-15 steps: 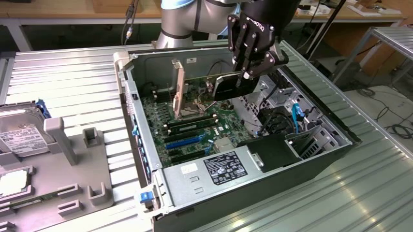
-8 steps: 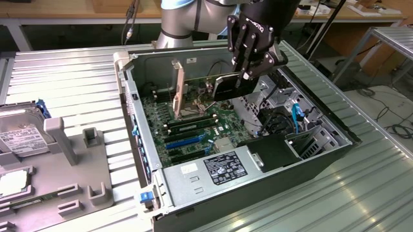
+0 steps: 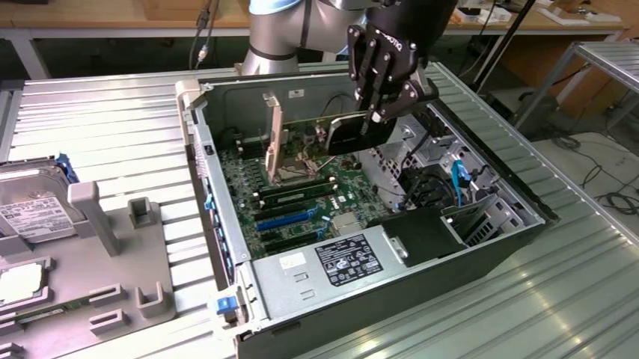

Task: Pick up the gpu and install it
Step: 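Insert the gpu into the slot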

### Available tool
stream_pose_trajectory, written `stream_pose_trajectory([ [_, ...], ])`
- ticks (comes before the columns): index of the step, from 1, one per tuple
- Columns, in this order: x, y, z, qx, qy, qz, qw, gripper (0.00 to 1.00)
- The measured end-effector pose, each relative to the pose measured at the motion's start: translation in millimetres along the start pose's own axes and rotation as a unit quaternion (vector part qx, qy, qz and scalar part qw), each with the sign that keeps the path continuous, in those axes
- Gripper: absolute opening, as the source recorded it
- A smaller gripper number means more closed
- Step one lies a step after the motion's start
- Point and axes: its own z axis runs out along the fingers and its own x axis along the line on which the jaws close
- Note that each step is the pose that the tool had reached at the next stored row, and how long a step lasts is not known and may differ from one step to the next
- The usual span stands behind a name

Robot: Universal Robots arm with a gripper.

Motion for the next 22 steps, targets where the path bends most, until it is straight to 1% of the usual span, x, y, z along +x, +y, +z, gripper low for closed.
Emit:
stream_pose_trajectory([
  [1, -4.4, -0.2, 1.0, 0.0, 0.0, 0.0, 1.0, 0.27],
  [12, -29.5, -1.5, 5.1, 0.0, 0.0, 0.0, 1.0, 0.27],
  [15, -34.6, -1.8, 5.9, 0.0, 0.0, 0.0, 1.0, 0.27],
  [22, -42.8, -2.2, 7.6, 0.0, 0.0, 0.0, 1.0, 0.27],
])
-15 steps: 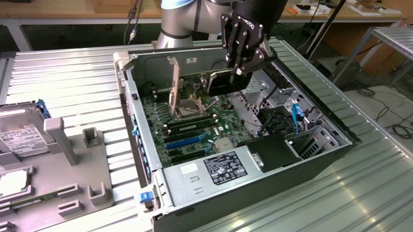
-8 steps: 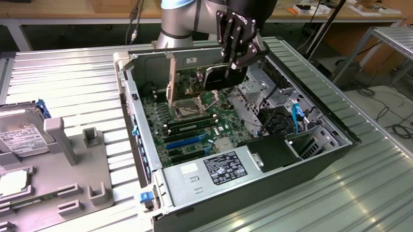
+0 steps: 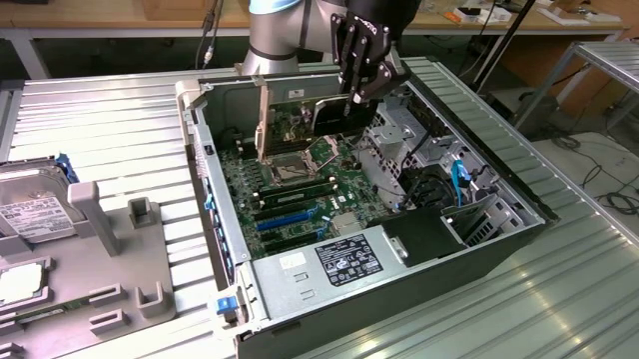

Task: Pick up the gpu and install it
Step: 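Insert the gpu into the slot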

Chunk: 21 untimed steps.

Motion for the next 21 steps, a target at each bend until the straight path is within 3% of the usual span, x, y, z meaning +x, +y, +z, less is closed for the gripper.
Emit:
stream_pose_trajectory([
  [9, -6.1, -0.4, 2.3, 0.0001, -0.0001, 0.0, 1.0, 0.27],
  [21, -6.4, -0.3, 3.8, 0.0, 0.0, 0.0, 1.0, 0.27],
])
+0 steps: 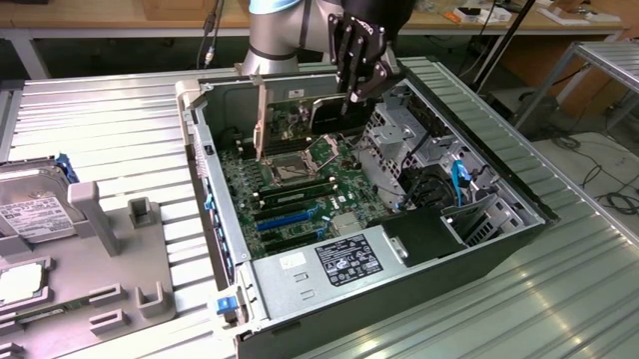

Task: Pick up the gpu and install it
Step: 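Insert the gpu into the slot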

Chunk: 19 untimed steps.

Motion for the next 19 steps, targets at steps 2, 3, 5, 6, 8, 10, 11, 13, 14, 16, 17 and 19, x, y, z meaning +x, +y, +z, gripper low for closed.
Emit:
stream_pose_trajectory([
  [2, -0.1, 0.0, 1.1, 0.0, 0.0, 0.0, 1.0, 0.27],
  [3, -0.2, 0.0, 2.0, 0.0, 0.0, 0.0, 1.0, 0.27],
  [5, -0.3, 0.0, 3.1, 0.0, 0.0, 0.0, 1.0, 0.27],
  [6, -0.4, 0.0, 4.0, 0.0001, 0.0, 0.0, 1.0, 0.27],
  [8, -0.5, 0.0, 4.8, 0.0, 0.0, 0.0, 1.0, 0.27],
  [10, -0.6, 0.0, 5.4, 0.0001, 0.0, 0.0, 1.0, 0.27],
  [11, -0.6, 0.0, 5.8, 0.0, 0.0, 0.0, 1.0, 0.27],
  [13, -0.7, 0.0, 6.7, 0.0, 0.0, 0.0, 1.0, 0.27],
  [14, -0.8, 0.0, 7.2, 0.0, 0.0, 0.0, 1.0, 0.27],
  [16, -0.9, 0.0, 8.0, 0.0001, -0.0001, 0.0, 1.0, 0.27],
  [17, -1.0, 0.0, 8.3, 0.0001, -0.0001, 0.0, 1.0, 0.27],
  [19, -1.4, 0.0, 9.4, 0.0001, -0.0001, 0.0, 1.0, 0.27],
])
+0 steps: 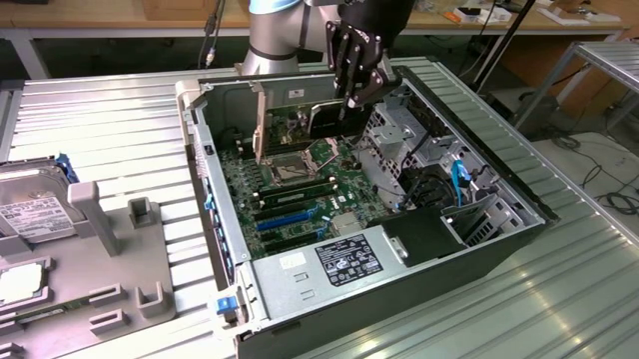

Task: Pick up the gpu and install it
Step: 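Insert the gpu into the slot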

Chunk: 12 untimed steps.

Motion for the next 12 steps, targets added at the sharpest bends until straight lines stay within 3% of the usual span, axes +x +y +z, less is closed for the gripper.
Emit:
stream_pose_trajectory([
  [12, -0.9, 0.0, 1.3, 0.0, 0.0, 0.0, 1.0, 0.27],
])
